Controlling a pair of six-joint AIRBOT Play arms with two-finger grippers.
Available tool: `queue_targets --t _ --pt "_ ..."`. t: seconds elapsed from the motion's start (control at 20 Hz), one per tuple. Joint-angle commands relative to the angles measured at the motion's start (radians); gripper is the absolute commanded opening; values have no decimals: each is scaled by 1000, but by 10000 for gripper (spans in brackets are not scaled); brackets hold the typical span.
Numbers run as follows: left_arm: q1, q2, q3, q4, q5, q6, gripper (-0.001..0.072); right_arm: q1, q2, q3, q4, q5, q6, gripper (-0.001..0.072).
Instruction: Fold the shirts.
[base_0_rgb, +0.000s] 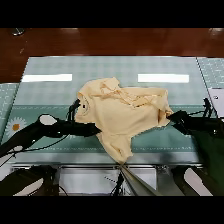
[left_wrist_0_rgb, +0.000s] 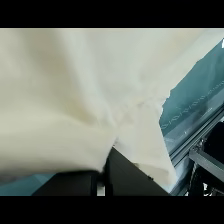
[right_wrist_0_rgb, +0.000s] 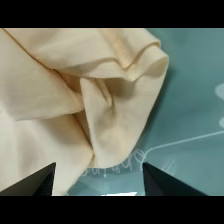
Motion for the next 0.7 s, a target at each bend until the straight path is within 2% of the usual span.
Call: queue_targets --t 0.0,0.15,0.3,0.4,0.55,0.6,0.65 --pt "-2 0 13 -4 3 8 33 0 -87 0 -5 13 -13 621" --pt "-2 0 13 -4 3 8 33 10 -133 0 10 -10 -27 621" --pt "-2 0 13 -4 3 7 34 89 -161 7 33 -100 -26 621" --pt "-2 0 13 -4 3 7 33 158 -190 29 60 -164 -16 584" --pt "-2 0 13 -4 -2 5 33 229 -254 73 56 -201 7 231" --pt "-2 0 13 -4 -6 4 33 238 -268 88 51 -200 -1 27" --pt "-1 0 14 -3 -8 5 33 241 -272 109 51 -190 -14 23"
